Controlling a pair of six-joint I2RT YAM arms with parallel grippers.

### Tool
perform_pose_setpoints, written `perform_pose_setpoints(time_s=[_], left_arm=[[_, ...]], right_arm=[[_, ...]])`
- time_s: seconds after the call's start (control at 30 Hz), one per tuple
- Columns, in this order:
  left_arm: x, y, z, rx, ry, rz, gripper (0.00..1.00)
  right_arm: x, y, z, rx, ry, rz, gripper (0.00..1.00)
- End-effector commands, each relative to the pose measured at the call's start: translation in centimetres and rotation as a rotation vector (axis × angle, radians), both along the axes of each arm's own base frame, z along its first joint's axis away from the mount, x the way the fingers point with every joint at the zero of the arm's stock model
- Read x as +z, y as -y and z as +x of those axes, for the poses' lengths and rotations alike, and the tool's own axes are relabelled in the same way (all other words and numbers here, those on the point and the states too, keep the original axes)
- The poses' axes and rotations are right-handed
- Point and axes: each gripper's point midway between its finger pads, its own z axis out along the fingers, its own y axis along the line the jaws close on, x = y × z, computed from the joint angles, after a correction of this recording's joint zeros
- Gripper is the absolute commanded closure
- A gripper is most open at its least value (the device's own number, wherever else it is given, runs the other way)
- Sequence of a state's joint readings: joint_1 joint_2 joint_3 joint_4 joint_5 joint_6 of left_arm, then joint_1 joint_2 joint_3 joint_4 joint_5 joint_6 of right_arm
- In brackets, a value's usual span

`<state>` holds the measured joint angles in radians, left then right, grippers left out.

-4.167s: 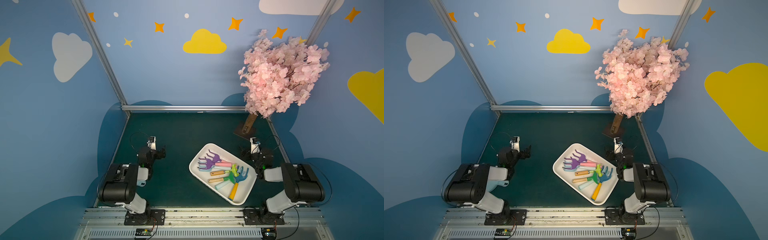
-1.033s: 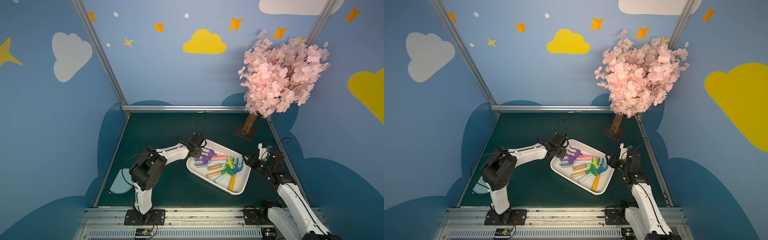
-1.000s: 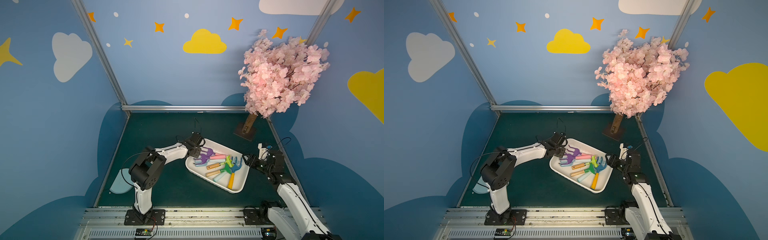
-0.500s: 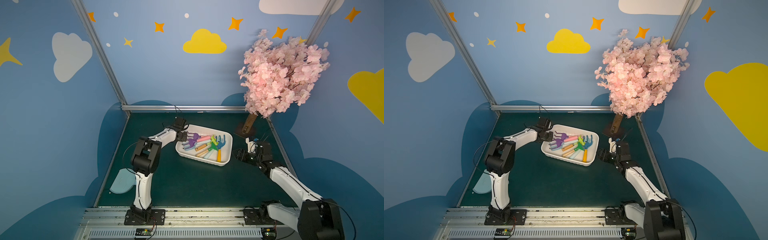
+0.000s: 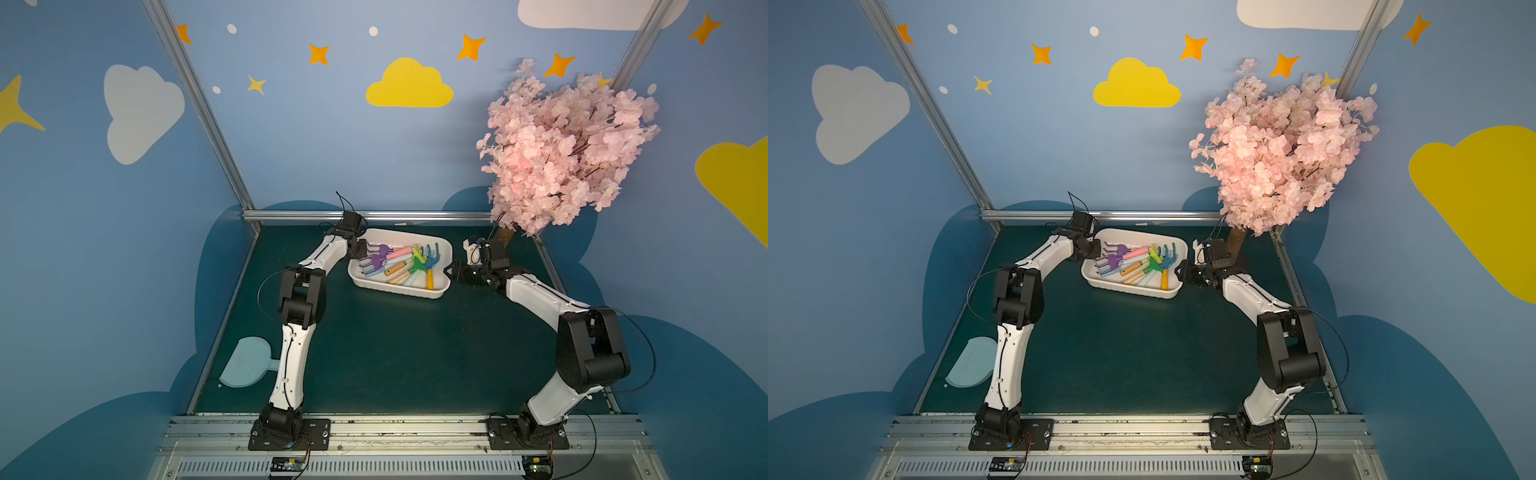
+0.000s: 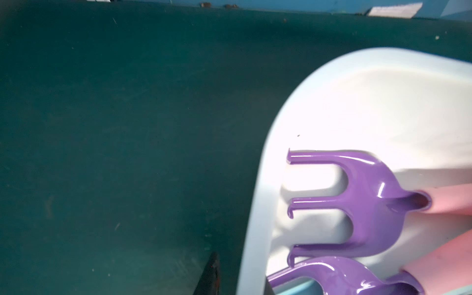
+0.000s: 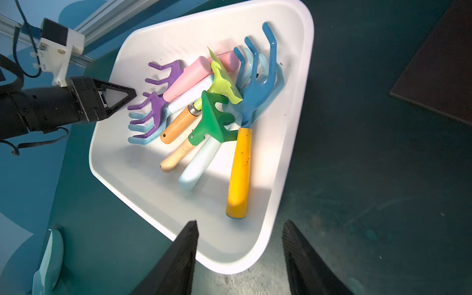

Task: Take the hand rake out of the storage box
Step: Move the storage box to the center of the board.

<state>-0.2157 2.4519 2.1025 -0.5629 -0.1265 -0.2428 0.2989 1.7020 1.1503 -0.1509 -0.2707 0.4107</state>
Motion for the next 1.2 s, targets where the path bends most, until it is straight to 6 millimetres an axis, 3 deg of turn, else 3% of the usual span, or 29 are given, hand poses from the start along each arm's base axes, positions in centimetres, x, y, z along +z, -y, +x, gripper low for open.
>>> perform_pose_setpoints(time_s=[0.0,0.43,0.6,0.8,0.87,0.9,1.17], left_arm=[[-1.8,-2.2,0.3,0.094,-0.043,-0.005,0.79],[-2.9,-4.6,-0.3,0.207,-0.072,-0.124,0.82],[-1.9,-3.8,0.1,0.167,-0.053,-0.167,0.72],[1.3,-4.1,-0.6,0.147,-0.014,-0.149,0.46],[2.7,-4.5,-1.1,0.148,0.004,-0.131,0.21],[3.4,-4.9,-1.5,0.154,0.013,-0.117,0.00],[11.0,-9.4,-6.2,0.298,0.198,0.020,0.00]], right_arm=[[-0.8,-0.5,0.6,0.004,-0.046,-0.032,0.46],[-0.8,-2.4,3.4,0.029,-0.042,-0.152,0.54],[0.9,-3.6,3.2,0.053,-0.021,-0.193,0.54],[1.4,-7.1,2.2,0.105,-0.006,-0.206,0.52],[1.0,-8.2,2.0,0.119,-0.013,-0.217,0.52],[0.7,-8.7,2.0,0.120,-0.018,-0.228,0.52],[-1.6,-11.6,2.5,0.138,-0.054,-0.263,0.56]])
